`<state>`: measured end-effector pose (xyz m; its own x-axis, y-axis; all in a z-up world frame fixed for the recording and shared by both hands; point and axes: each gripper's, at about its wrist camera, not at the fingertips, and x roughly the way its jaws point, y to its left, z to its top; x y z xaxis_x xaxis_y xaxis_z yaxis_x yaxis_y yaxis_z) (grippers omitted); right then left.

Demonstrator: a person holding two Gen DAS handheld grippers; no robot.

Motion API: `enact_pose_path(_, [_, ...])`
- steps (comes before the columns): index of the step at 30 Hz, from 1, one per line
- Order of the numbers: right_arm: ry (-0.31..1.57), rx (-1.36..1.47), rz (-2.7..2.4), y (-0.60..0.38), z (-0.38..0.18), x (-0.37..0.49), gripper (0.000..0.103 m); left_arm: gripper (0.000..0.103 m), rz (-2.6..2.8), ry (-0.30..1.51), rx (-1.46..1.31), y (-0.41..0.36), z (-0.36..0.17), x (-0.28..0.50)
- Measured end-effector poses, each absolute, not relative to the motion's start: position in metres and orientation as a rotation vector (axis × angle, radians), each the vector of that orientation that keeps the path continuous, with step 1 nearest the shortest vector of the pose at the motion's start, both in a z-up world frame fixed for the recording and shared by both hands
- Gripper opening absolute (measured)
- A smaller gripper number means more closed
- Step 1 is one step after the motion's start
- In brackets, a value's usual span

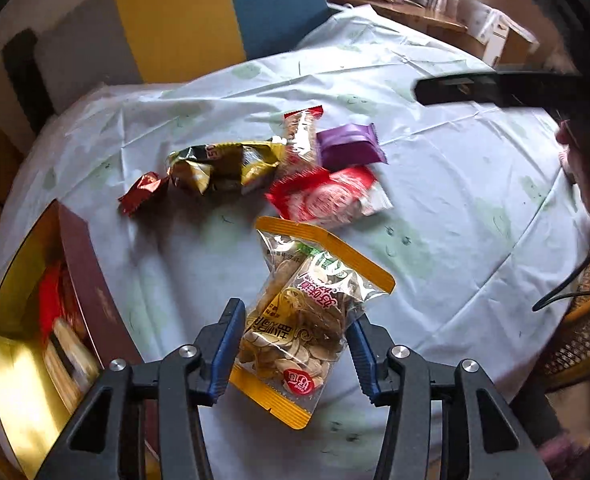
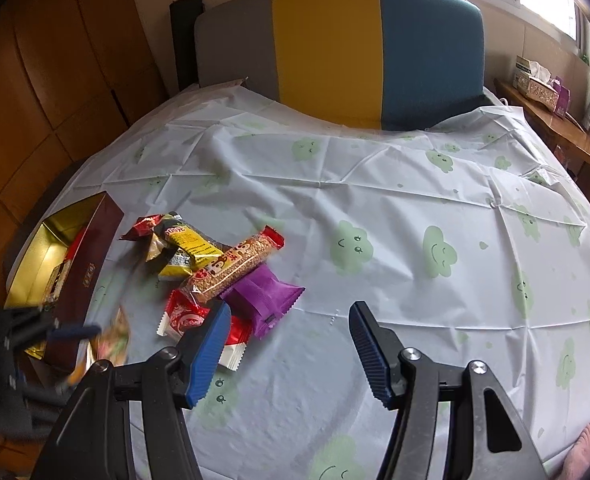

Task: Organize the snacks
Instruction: 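Grasp the red foil candy with the right tool while the left tool holds the nut bag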

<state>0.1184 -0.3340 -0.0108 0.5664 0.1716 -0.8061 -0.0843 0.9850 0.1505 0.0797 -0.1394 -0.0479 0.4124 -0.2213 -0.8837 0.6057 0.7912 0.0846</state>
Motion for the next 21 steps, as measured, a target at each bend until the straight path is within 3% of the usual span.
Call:
enact_pose_path(4, [0.969, 0.099, 0.142, -0.335, -0.014, 0.118, 0.062, 0.054, -0.481, 0.960, 0.431, -0.144, -0.065, 0.061])
enact_pose_path(11, [0.984, 0.114, 0.137, -0.337, -0.017, 0.119, 0.062, 0.068, -0.447, 0.888, 0.364, -0.134, -0.080, 0.056])
enact_pose_path(21, [1.028, 0.101, 0.160, -0.329, -0.027, 0.122, 0.062, 0.066, -0.444, 0.813, 0.329, -0.130, -0.086, 0.043])
